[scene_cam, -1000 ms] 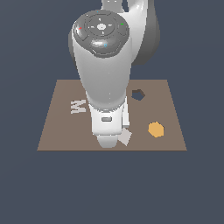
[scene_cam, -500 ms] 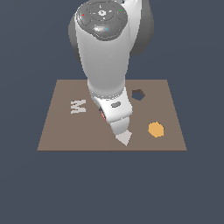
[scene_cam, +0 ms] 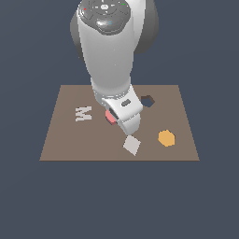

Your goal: Insert a designated object into the corresponding slot on a board.

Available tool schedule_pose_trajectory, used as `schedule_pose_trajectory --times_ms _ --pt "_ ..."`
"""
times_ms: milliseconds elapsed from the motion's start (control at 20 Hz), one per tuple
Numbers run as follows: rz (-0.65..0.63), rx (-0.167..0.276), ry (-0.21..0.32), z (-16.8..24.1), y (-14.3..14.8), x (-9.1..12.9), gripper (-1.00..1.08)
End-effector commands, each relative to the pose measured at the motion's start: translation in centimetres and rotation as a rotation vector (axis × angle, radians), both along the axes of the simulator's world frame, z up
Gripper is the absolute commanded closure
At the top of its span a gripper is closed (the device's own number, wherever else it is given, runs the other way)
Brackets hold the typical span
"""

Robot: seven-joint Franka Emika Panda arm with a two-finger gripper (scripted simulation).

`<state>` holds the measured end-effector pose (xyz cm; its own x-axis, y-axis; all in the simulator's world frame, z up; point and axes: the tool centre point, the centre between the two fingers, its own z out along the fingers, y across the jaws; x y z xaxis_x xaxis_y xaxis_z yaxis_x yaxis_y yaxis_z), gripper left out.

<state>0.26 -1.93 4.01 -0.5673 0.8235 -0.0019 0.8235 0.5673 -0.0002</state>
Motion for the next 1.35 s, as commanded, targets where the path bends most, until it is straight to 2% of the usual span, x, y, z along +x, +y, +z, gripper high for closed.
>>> schedule_pose_trajectory --times_ms 0,800,850,1300 --pt "0.034 0.0 0.0 0.0 -0.1 -0.2 1.08" --pt "0.07 0.0 0.0 -1.0 -0.3 -0.5 1.08" --pt "0.07 0.0 0.0 -1.0 -0.3 -0.5 -0.92" --pt "0.07 0.0 0.0 -1.0 -0.3 -0.5 -0.92"
